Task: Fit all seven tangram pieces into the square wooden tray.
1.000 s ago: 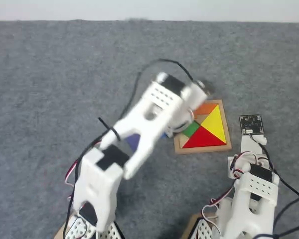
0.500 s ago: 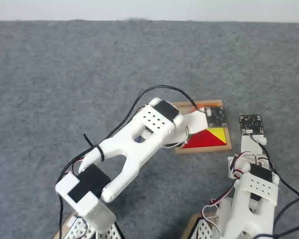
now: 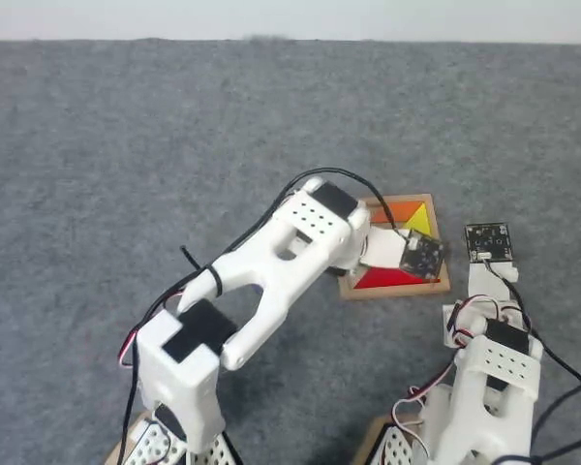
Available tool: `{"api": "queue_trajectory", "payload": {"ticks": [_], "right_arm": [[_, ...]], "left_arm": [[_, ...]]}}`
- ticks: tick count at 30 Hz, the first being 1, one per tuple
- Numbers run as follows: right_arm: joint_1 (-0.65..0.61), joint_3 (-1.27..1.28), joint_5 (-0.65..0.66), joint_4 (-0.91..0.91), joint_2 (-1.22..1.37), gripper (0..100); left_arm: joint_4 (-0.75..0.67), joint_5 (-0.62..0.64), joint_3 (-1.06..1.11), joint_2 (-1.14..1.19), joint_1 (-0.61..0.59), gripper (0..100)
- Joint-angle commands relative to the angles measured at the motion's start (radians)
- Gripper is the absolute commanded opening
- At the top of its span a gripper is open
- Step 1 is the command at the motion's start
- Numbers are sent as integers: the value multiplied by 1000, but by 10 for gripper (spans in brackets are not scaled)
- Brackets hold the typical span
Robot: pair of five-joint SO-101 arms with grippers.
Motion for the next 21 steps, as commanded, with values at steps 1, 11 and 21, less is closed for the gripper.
{"api": "queue_trajectory", "payload": {"ticks": [1, 11, 21], "right_arm": [[-13, -5, 14, -19, -28, 9], [-13, -5, 14, -19, -28, 9], [-13, -5, 14, -19, -28, 9]], "left_arm": [[106, -180, -84, 5, -5, 11], [87, -454, -122, 84, 3, 12], [86, -511, -257, 189, 29, 24]]}}
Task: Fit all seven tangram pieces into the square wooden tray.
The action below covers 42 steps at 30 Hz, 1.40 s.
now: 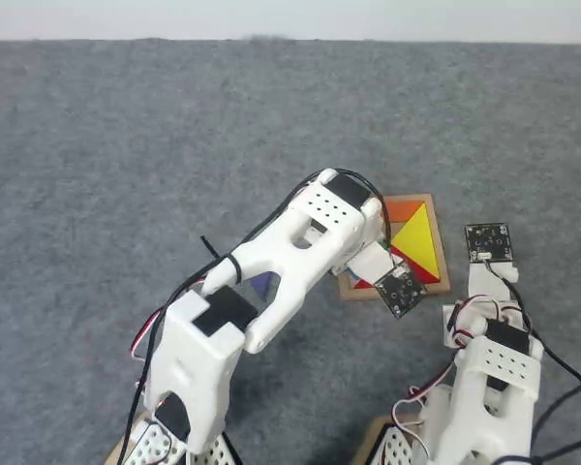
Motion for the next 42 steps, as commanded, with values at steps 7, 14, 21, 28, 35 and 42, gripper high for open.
{"api": "queue_trajectory", "payload": {"ticks": [7, 14, 21, 28, 35, 42], "right_arm": [[-13, -5, 14, -19, -28, 9], [-13, -5, 14, -19, -28, 9], [-13, -5, 14, -19, -28, 9], [-13, -5, 14, -19, -28, 9], [-13, -5, 14, -19, -28, 9], [-13, -5, 14, -19, -28, 9]], "left_arm": [[-40, 146, -70, 3, 15, 145], [-52, 160, -87, 3, 12, 148], [-52, 187, -163, 14, -9, 148], [-54, 204, -166, 5, -8, 148], [-61, 494, -259, 3, 31, 59], [35, 933, -479, -48, -141, 24]]}}
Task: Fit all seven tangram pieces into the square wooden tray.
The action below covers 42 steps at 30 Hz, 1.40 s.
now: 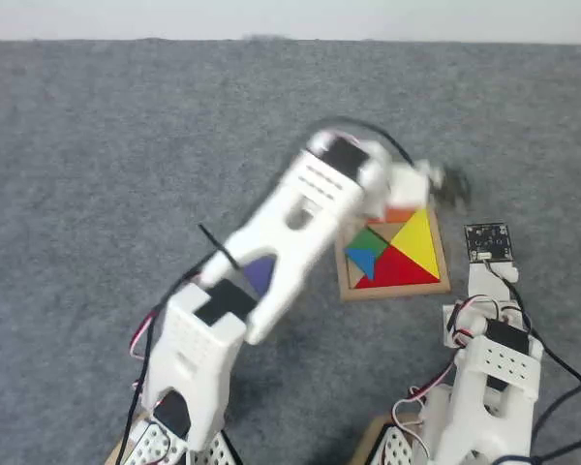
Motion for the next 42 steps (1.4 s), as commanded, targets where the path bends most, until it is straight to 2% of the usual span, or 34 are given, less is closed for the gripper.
{"api": "queue_trajectory", "payload": {"ticks": [1, 5, 6, 7, 9, 10, 14, 17, 21, 26, 29, 36, 42], "right_arm": [[-13, -5, 14, -19, -28, 9], [-13, -5, 14, -19, -28, 9], [-13, -5, 14, -19, -28, 9], [-13, -5, 14, -19, -28, 9], [-13, -5, 14, -19, -28, 9], [-13, -5, 14, -19, -28, 9], [-13, -5, 14, -19, -28, 9], [-13, -5, 14, -19, -28, 8], [-13, -5, 17, -19, -28, 9], [-15, -5, 20, -19, -28, 9], [-39, -5, 20, -18, -28, 9], [-44, -5, 15, -18, -28, 8], [-42, -5, 14, -18, -28, 8]], "left_arm": [[97, 201, -131, -77, -81, 24], [307, 249, -170, -81, -95, 17], [318, 305, -157, -78, -91, 11], [313, 431, -136, -72, -87, 11], [235, 756, -84, -68, -87, 11], [187, 873, -54, -68, -100, 11], [-84, 977, 165, -121, -75, 11], [-267, 994, 386, -249, -61, 11], [-443, 991, 682, -445, -61, 12], [-669, 999, 960, -531, -2, 12], [-720, 1013, 995, -525, 51, 13], [-700, 928, 929, -462, 170, 13], [-704, 927, 883, -368, 183, 13]]}}
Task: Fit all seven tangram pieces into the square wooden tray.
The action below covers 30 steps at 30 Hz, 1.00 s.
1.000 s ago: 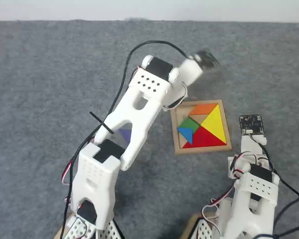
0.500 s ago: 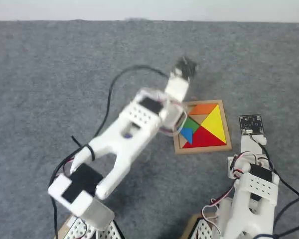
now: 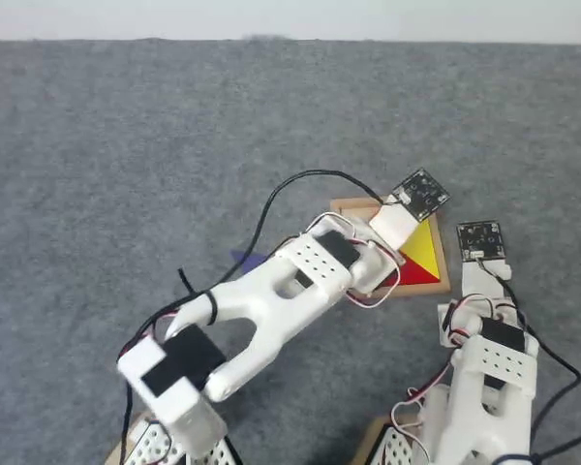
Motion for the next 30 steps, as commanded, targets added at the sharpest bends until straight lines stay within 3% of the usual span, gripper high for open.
{"api": "queue_trajectory", "payload": {"ticks": [1, 26, 30], "right_arm": [[-2, -5, 12, -18, -28, 8], [27, -6, 12, -19, -28, 8], [27, -6, 12, -19, -28, 8]], "left_arm": [[-20, -14, -58, 14, 9, 13], [29, -20, 10, 25, 11, 13], [32, -84, 10, -3, 9, 13]]}}
